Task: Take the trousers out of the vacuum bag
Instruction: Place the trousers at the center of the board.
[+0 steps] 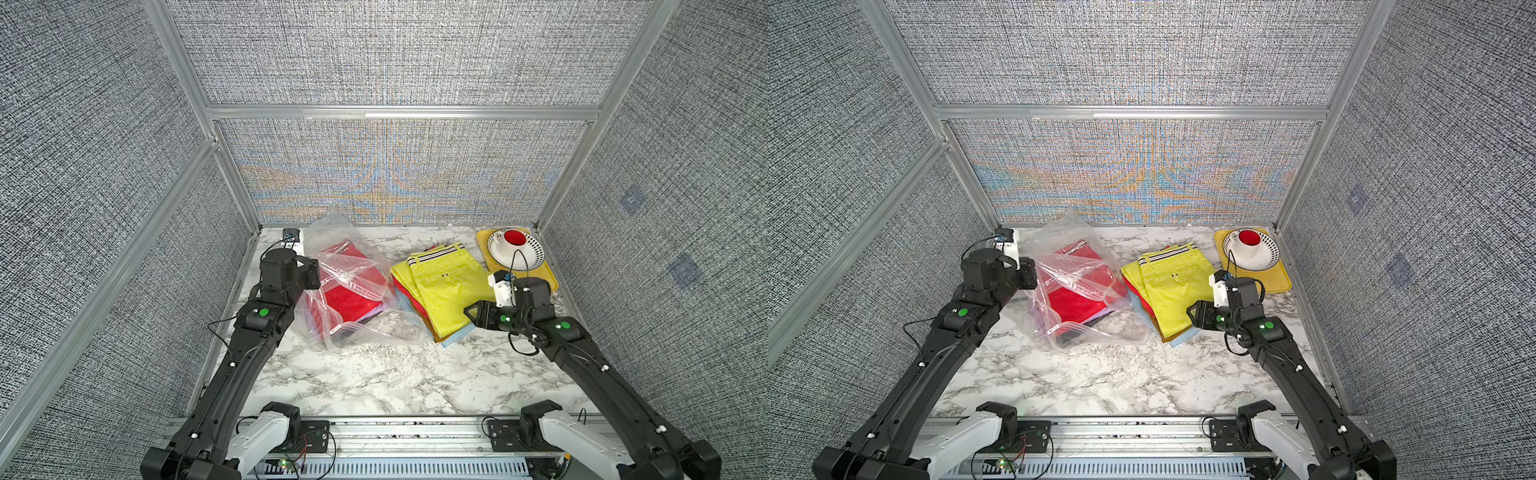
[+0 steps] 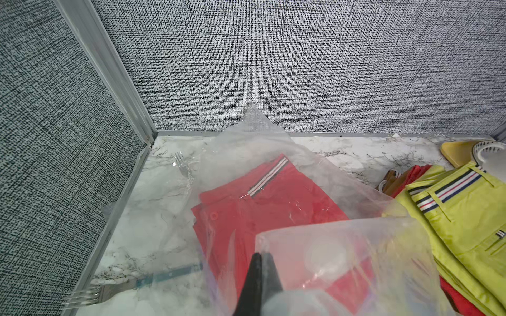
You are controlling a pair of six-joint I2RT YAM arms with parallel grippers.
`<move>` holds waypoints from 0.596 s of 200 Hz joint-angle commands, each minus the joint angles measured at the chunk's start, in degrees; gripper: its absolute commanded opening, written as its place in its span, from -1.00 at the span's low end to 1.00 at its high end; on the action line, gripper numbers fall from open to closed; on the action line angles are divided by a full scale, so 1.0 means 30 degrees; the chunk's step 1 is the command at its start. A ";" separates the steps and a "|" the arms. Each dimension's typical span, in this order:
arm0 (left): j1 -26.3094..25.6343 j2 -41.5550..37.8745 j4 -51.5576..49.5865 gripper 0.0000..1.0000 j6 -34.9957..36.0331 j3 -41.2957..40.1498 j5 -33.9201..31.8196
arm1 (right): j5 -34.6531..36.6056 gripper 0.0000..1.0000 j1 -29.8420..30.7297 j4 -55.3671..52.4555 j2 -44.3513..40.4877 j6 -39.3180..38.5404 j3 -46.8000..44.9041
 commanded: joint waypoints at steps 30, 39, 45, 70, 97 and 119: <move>0.0016 -0.0170 0.0634 -1.00 0.0139 0.0264 0.0056 | 0.1316 0.34 0.0325 0.0602 0.2708 -0.1592 0.3955; 0.0014 -0.0343 0.0486 -1.00 0.0208 0.0352 -0.0028 | 0.1316 0.37 0.0601 0.1088 0.3582 -0.1804 0.4634; 0.0012 -0.0449 0.0387 -1.00 0.0241 0.0433 -0.0108 | 0.1345 0.39 0.0810 0.1429 0.4190 -0.1966 0.5046; 0.0016 -0.0674 -0.0563 -1.00 0.0455 0.1230 -0.0418 | 0.1346 0.46 0.1694 0.2368 0.7128 -0.2927 0.7073; 0.0014 -0.0849 -0.1704 -1.00 0.0855 0.2107 -0.0813 | 0.1781 0.50 0.2742 0.2638 1.0302 -0.4066 0.9350; 0.0044 -0.1055 -0.2139 -1.00 0.1071 0.2374 -0.0888 | 0.1877 0.51 0.3265 0.2163 1.2716 -0.4653 1.1239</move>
